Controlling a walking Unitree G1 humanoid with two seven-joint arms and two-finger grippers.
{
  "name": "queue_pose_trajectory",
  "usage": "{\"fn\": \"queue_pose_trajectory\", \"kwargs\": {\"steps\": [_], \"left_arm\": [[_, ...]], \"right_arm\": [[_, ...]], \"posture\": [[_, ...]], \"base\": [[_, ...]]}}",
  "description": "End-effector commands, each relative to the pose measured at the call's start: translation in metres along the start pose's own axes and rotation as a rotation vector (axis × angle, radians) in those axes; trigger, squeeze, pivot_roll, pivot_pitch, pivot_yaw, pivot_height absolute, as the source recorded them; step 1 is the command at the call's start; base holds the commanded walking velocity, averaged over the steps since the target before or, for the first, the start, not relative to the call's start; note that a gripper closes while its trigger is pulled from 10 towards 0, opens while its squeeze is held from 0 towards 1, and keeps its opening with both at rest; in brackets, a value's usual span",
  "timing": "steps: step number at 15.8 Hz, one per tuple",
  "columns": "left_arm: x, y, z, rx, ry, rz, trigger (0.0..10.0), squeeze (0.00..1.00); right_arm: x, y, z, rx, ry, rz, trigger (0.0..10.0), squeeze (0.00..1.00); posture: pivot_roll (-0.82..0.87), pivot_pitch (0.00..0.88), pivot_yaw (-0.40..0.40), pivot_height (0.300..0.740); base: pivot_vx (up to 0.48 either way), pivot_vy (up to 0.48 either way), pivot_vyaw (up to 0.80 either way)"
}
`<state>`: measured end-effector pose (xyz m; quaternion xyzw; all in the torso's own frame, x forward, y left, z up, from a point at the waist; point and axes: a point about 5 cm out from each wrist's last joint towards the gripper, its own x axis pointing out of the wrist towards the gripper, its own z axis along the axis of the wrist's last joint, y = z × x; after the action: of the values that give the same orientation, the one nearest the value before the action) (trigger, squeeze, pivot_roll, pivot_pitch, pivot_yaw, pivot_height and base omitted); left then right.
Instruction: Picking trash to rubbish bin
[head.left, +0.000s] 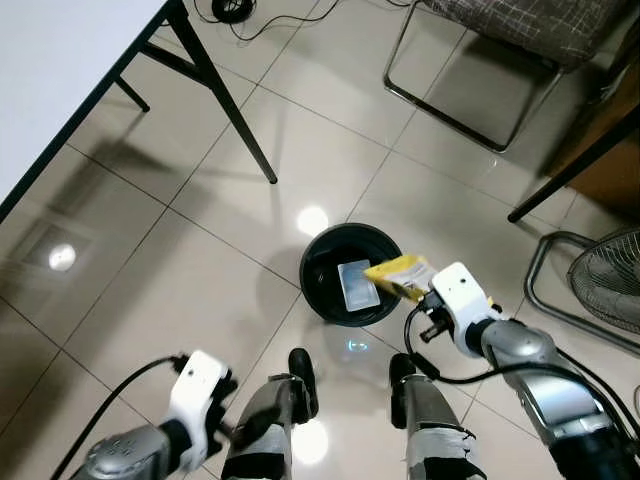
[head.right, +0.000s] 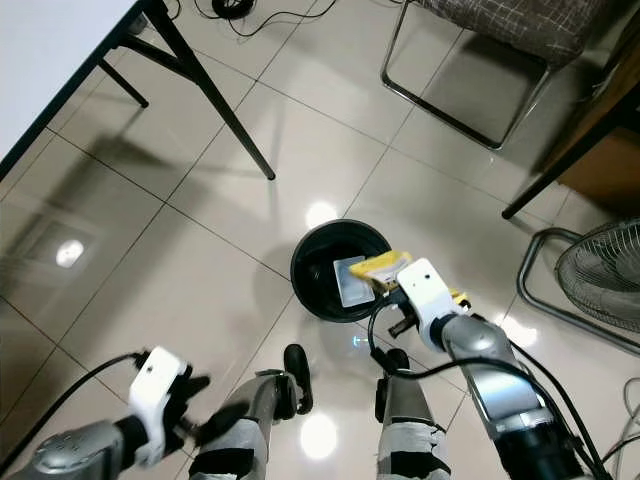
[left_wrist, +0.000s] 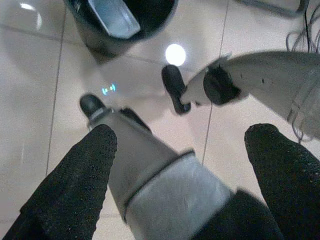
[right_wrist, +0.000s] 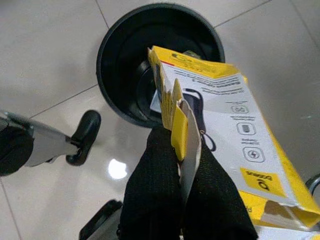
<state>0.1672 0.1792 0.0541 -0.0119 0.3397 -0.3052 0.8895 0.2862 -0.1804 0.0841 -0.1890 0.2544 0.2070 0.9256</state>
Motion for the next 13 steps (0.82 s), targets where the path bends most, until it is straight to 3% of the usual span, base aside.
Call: {"fn": "queue_pose_trajectory", "kwargs": {"steps": [1,3,6,10,13], "left_arm": [[-0.002,-0.005,-0.010,-0.028,0.046,-0.028,10.0,1.00],[-0.001,-0.005,-0.008,-0.023,0.064,-0.042,10.0,1.00],[-0.018,-0.013,-0.007,-0.026,0.056,-0.034,10.0,1.00],[-0.019,-0.027,-0.003,-0.043,0.036,-0.028,10.0,1.00],[-0.027,-0.035,0.002,-0.041,0.036,-0.028,10.0,1.00]], "right_arm": [[0.002,0.008,-0.009,0.011,0.021,0.034,10.0,0.00],[0.010,0.011,-0.005,0.009,0.005,0.041,10.0,0.00],[0.033,0.034,0.006,0.006,-0.028,0.120,10.0,0.00],[0.050,0.045,0.007,-0.008,-0.015,0.162,10.0,0.00],[0.068,0.067,0.007,-0.018,0.023,0.230,10.0,0.00]], "posture": [[-0.06,0.449,0.140,0.740],[-0.02,0.452,0.151,0.740],[0.01,0.457,0.148,0.740],[0.02,0.461,0.145,0.740],[0.03,0.465,0.144,0.740]], "base": [[0.000,0.000,0.00],[0.000,0.000,0.00],[0.000,0.000,0.00],[0.000,0.000,0.00],[0.000,0.000,0.00]]}}
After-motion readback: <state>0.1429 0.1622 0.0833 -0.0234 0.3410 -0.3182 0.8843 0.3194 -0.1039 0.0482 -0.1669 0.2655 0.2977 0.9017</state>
